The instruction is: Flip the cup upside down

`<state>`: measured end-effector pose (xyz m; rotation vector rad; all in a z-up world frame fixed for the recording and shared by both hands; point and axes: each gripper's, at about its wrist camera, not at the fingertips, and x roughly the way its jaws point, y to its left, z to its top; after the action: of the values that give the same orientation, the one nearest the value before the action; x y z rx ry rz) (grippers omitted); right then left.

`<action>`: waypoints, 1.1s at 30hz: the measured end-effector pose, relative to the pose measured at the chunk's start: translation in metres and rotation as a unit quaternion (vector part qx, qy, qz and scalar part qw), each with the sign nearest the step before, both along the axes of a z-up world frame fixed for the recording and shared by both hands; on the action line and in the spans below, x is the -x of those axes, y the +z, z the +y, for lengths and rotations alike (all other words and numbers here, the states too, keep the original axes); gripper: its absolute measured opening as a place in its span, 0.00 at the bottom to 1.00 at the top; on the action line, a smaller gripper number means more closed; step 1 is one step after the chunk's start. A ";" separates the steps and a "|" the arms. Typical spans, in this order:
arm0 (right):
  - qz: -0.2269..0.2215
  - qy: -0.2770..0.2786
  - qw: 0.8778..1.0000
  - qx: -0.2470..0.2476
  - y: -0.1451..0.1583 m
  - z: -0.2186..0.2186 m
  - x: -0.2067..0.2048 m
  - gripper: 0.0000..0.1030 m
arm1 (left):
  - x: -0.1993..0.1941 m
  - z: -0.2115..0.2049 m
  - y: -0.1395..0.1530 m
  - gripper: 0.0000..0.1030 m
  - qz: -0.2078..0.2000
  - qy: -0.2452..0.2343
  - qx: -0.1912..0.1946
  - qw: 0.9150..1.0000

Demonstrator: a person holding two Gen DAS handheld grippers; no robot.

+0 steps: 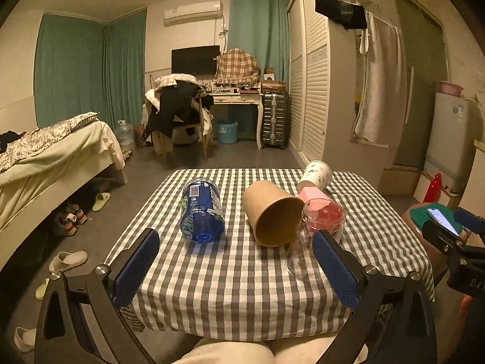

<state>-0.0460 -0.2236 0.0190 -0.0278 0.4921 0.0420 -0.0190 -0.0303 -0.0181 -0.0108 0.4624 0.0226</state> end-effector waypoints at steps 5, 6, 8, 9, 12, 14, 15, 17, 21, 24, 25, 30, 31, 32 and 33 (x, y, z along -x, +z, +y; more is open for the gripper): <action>0.000 -0.001 1.000 0.002 0.000 0.001 0.000 1.00 | -0.002 -0.002 -0.002 1.00 0.007 0.000 0.004 1.000; 0.000 0.000 1.000 0.002 0.000 0.001 0.000 1.00 | -0.003 -0.003 -0.003 1.00 0.007 0.000 0.004 1.000; 0.001 0.000 1.000 0.003 -0.001 0.001 -0.001 1.00 | -0.003 -0.003 -0.002 1.00 0.007 0.000 0.004 1.000; 0.002 0.000 1.000 0.004 -0.001 0.001 -0.002 1.00 | -0.003 -0.003 -0.002 1.00 0.007 0.000 0.005 1.000; 0.003 0.000 1.000 0.006 -0.002 0.003 -0.003 1.00 | -0.003 -0.003 -0.002 1.00 0.007 0.001 0.005 1.000; 0.004 0.001 1.000 0.007 -0.001 0.004 -0.004 1.00 | -0.004 -0.002 -0.004 1.00 0.008 0.002 0.006 1.000; 0.005 0.001 1.000 0.007 -0.001 0.004 -0.005 1.00 | -0.005 -0.003 -0.004 1.00 0.007 0.002 0.007 1.000; 0.005 0.001 1.000 0.007 -0.001 0.004 -0.004 1.00 | -0.004 -0.002 -0.003 1.00 0.006 0.004 0.005 1.000; 0.006 0.001 1.000 0.008 -0.002 0.005 -0.005 1.00 | -0.005 -0.004 -0.005 1.00 0.003 0.009 -0.002 1.000; 0.008 0.001 1.000 0.008 -0.002 0.006 -0.004 1.00 | -0.005 -0.004 -0.007 1.00 0.006 0.007 0.004 1.000; 0.008 0.001 1.000 0.008 -0.002 0.006 -0.004 1.00 | -0.005 -0.003 -0.007 1.00 0.006 0.008 0.005 1.000; 0.008 0.001 1.000 0.008 -0.002 0.006 -0.004 1.00 | -0.004 -0.002 -0.008 1.00 0.006 0.010 0.004 1.000; 0.008 0.001 1.000 0.008 -0.002 0.006 -0.004 1.00 | -0.004 -0.002 -0.008 1.00 0.006 0.009 0.005 1.000; 0.008 0.002 1.000 0.008 -0.003 0.006 -0.004 1.00 | -0.003 -0.002 -0.008 1.00 0.006 0.009 0.005 1.000; 0.009 0.002 1.000 0.008 -0.002 0.006 -0.005 1.00 | -0.003 -0.002 -0.008 1.00 0.006 0.010 0.005 1.000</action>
<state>-0.0415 -0.2180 0.0167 -0.0447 0.5095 0.0415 -0.0159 -0.0323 -0.0261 -0.0240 0.4751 0.0394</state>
